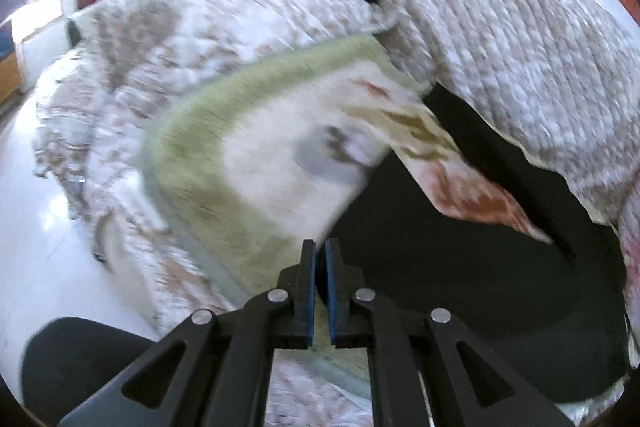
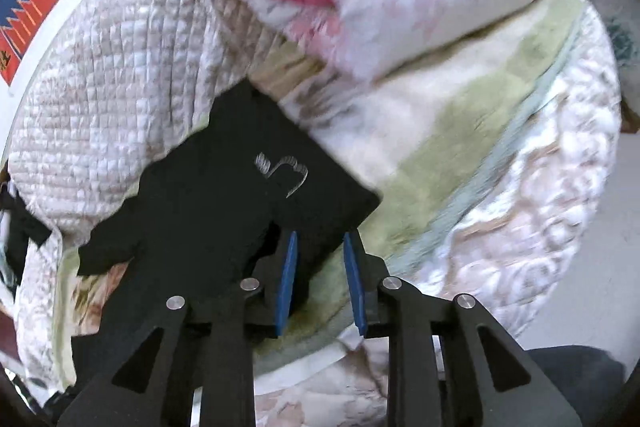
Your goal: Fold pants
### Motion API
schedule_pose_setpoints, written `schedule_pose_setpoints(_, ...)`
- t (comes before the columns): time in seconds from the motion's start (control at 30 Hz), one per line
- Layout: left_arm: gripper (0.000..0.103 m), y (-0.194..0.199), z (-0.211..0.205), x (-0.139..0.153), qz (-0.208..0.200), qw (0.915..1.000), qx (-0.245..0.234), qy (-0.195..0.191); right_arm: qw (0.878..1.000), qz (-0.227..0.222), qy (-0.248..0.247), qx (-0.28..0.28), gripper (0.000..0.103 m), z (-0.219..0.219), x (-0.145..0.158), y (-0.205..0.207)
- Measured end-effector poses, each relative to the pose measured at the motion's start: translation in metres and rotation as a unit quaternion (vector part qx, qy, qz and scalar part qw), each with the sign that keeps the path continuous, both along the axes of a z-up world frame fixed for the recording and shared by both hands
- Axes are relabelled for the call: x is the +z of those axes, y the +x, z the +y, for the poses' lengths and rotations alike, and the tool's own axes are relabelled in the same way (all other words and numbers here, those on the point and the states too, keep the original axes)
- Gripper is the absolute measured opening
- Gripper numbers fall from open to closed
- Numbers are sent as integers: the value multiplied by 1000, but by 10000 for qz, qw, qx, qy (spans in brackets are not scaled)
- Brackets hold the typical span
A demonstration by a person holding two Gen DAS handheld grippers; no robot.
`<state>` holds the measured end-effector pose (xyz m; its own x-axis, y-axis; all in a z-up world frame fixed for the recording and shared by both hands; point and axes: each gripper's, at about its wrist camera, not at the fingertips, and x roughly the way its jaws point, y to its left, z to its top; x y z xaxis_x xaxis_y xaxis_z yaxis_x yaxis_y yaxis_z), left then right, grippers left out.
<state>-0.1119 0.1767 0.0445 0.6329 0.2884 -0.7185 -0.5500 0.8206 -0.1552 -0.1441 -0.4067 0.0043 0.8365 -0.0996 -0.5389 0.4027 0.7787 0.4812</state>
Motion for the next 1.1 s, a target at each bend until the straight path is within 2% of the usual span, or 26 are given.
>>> schedule_pose_setpoints(0.1, 8, 5, 2, 9, -158, 9998, -132, 65, 9995, -162, -252, 129, 28, 4, 11, 5)
schedule_pose_setpoints(0.23, 18, 39, -14, 11, -159, 9938, -1086, -158, 9938, -203, -539, 948, 37, 27, 20, 33)
schedule_pose_setpoints(0.3, 28, 57, -27, 10, -118, 9856, -1662, -275, 9865, -186, -605, 1513, 37, 41, 23, 53)
schedule_pose_setpoints(0.37, 29, 70, -44, 6, -76, 9753, -2154, -473, 9799, -69, -763, 1840, 37, 54, 21, 69)
schedule_pose_setpoints(0.4, 29, 76, -54, 3, 23, 9709, -2349, -462, 9765, 12, -829, 1990, 37, 60, 19, 75)
schedule_pose_setpoints(0.47, 29, 86, -78, -5, 151, 9616, -2737, -130, 9698, 203, -994, 2219, 37, 69, 13, 92)
schedule_pose_setpoints(0.5, 29, 90, -86, -10, 186, 9593, -2817, 57, 9690, 295, -1105, 2190, 37, 70, 9, 98)
schedule_pose_setpoints(0.57, 29, 102, -92, -27, 536, 9616, -2666, 365, 9732, 617, -1248, 1830, 37, 62, -4, 108)
schedule_pose_setpoints(0.63, 29, 110, -82, -42, 813, 9677, -2360, 362, 9792, 615, -981, 1668, 33, 46, -12, 106)
schedule_pose_setpoints(0.67, 29, 110, -75, -47, 816, 9708, -2236, 309, 9822, 513, -827, 1607, 32, 41, -12, 102)
schedule_pose_setpoints(0.77, 29, 105, -68, -43, 664, 9757, -2074, 237, 9819, 460, -1151, 1431, 33, 47, -5, 94)
schedule_pose_setpoints(0.83, 29, 100, -73, -38, 587, 9767, -2045, 290, 9793, 278, -1299, 1526, 34, 56, 0, 88)
schedule_pose_setpoints(0.87, 29, 96, -79, -32, 403, 9752, -2169, 195, 9770, 173, -1342, 1647, 34, 61, 3, 86)
schedule_pose_setpoints(0.97, 29, 93, -101, -19, -10, 9634, -2680, -13, 9702, 73, -1525, 1883, 34, 77, 8, 89)
schedule_pose_setpoints(1.1, 33, 84, -149, -14, -261, 9338, -3559, -241, 9607, 221, -1704, 2178, 34, 100, 1, 101)
